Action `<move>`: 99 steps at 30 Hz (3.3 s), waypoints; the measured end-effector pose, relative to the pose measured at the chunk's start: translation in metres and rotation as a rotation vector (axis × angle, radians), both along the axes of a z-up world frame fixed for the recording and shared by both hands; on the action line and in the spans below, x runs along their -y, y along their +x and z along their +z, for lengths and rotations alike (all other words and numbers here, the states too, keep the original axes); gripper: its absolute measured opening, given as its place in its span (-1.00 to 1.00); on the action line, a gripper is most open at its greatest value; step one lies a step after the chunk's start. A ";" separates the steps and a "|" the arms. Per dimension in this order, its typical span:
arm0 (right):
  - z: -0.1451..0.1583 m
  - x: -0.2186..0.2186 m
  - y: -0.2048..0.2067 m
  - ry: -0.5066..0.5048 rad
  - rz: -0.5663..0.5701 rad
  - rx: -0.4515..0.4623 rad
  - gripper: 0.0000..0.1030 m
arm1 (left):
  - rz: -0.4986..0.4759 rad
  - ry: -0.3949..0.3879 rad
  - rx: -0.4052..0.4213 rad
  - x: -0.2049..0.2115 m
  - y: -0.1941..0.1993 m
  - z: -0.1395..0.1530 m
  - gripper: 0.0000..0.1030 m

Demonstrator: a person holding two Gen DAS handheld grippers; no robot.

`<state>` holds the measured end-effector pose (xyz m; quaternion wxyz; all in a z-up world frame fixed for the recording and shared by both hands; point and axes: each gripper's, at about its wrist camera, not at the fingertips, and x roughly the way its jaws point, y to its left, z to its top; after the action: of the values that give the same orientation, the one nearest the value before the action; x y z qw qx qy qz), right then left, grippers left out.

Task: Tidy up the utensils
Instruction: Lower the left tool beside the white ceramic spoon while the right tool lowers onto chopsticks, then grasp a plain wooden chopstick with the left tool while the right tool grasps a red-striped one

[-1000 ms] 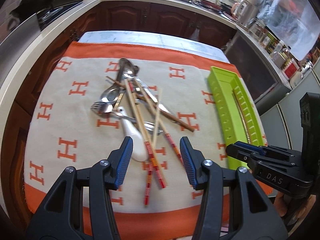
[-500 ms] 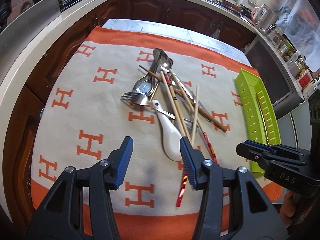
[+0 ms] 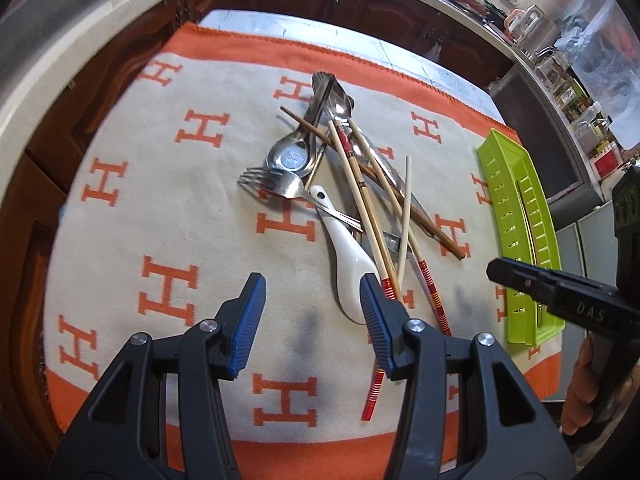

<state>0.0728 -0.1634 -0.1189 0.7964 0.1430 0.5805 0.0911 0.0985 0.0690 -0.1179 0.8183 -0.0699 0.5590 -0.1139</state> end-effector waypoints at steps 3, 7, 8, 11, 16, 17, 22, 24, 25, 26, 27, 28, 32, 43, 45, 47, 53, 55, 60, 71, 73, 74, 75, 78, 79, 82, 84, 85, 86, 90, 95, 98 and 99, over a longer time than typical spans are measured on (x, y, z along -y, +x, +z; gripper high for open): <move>-0.003 0.005 0.007 0.017 -0.010 -0.003 -0.57 | -0.007 -0.033 -0.021 0.000 0.004 -0.008 -0.12; -0.007 0.008 0.017 0.040 -0.010 -0.008 -0.58 | -0.027 -0.099 -0.055 0.003 0.011 -0.016 -0.12; -0.009 0.008 0.020 0.047 -0.006 -0.013 -0.58 | -0.034 -0.114 -0.059 0.005 0.013 -0.018 -0.17; -0.014 0.004 0.028 0.069 0.012 -0.025 -0.58 | -0.049 -0.147 -0.067 0.012 0.022 -0.020 -0.42; -0.023 -0.005 0.041 0.109 0.043 -0.040 -0.58 | -0.058 -0.168 -0.075 0.022 0.045 -0.019 -0.61; -0.025 -0.007 0.044 0.121 0.046 -0.042 -0.58 | -0.062 -0.163 -0.069 0.024 0.050 -0.018 -0.62; -0.029 -0.012 0.059 0.169 0.056 -0.049 -0.58 | -0.075 -0.142 -0.077 0.033 0.072 -0.018 -0.79; -0.032 -0.013 0.066 0.185 0.053 -0.053 -0.58 | -0.085 -0.139 -0.077 0.037 0.075 -0.017 -0.80; -0.033 -0.014 0.069 0.179 0.049 -0.055 -0.58 | -0.090 -0.138 -0.076 0.037 0.076 -0.017 -0.80; -0.033 -0.014 0.071 0.171 0.050 -0.054 -0.58 | -0.095 -0.136 -0.076 0.038 0.076 -0.017 -0.80; -0.034 -0.015 0.072 0.162 0.059 -0.056 -0.58 | -0.103 -0.131 -0.075 0.040 0.077 -0.018 -0.80; -0.035 -0.016 0.072 0.160 0.069 -0.060 -0.58 | -0.108 -0.128 -0.074 0.039 0.076 -0.018 -0.80; -0.041 -0.021 0.070 0.133 0.116 -0.086 -0.58 | -0.118 -0.111 -0.072 0.041 0.081 -0.020 -0.86; -0.054 -0.041 0.071 0.063 0.177 -0.076 -0.75 | -0.130 -0.102 -0.083 0.040 0.091 -0.030 -0.88; -0.053 -0.044 0.072 0.048 0.179 -0.065 -0.81 | -0.133 -0.106 -0.090 0.041 0.092 -0.033 -0.91; -0.053 -0.042 0.072 0.048 0.164 -0.060 -0.88 | -0.138 -0.108 -0.093 0.043 0.093 -0.035 -0.91; -0.045 -0.028 0.066 0.081 0.104 -0.034 -0.90 | -0.151 -0.116 -0.109 0.052 0.098 -0.042 -0.91; -0.041 -0.023 0.063 0.089 0.094 -0.024 -0.90 | -0.157 -0.116 -0.113 0.057 0.099 -0.043 -0.91; -0.039 -0.015 0.061 0.104 0.077 -0.019 -0.90 | -0.160 -0.114 -0.112 0.062 0.102 -0.044 -0.91; -0.036 -0.004 0.053 0.078 0.058 0.003 -0.90 | -0.174 -0.081 -0.108 0.061 0.097 -0.045 -0.91; -0.033 -0.003 0.051 0.052 0.056 0.016 -0.90 | -0.175 -0.075 -0.107 0.062 0.097 -0.044 -0.92; -0.032 -0.003 0.051 0.048 0.055 0.022 -0.90 | -0.175 -0.070 -0.105 0.063 0.097 -0.044 -0.92; -0.031 -0.003 0.051 0.040 0.053 0.028 -0.90 | -0.174 -0.067 -0.103 0.065 0.097 -0.044 -0.91; -0.030 -0.003 0.050 0.010 0.049 0.044 -0.90 | -0.165 -0.046 -0.103 0.069 0.099 -0.045 -0.90; -0.030 -0.003 0.050 0.008 0.046 0.046 -0.90 | -0.160 -0.033 -0.109 0.069 0.100 -0.046 -0.90; -0.031 -0.003 0.049 0.005 0.046 0.054 -0.90 | -0.151 -0.022 -0.117 0.071 0.102 -0.048 -0.89; -0.032 -0.003 0.049 0.007 0.042 0.053 -0.90 | -0.148 -0.019 -0.120 0.071 0.103 -0.049 -0.89; -0.032 -0.002 0.048 0.011 0.041 0.052 -0.90 | -0.150 -0.019 -0.121 0.072 0.103 -0.050 -0.89; -0.032 -0.001 0.048 0.014 0.038 0.051 -0.90 | -0.149 -0.019 -0.122 0.072 0.104 -0.050 -0.89; -0.033 0.001 0.047 0.035 0.031 0.049 -0.90 | -0.107 -0.060 -0.150 0.065 0.107 -0.052 -0.92; -0.033 0.007 0.047 0.079 0.019 0.043 -0.90 | -0.075 -0.118 -0.169 0.056 0.103 -0.046 -0.94; -0.031 0.011 0.045 0.107 0.010 0.046 -0.90 | -0.072 -0.155 -0.169 0.056 0.096 -0.038 -0.94; -0.030 0.012 0.045 0.114 0.008 0.047 -0.90 | -0.072 -0.167 -0.165 0.057 0.092 -0.033 -0.94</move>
<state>0.1174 -0.1750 -0.1489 0.8000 0.1835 0.5561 0.1303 0.1908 0.0123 -0.1508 0.7564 -0.1269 0.6150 -0.1832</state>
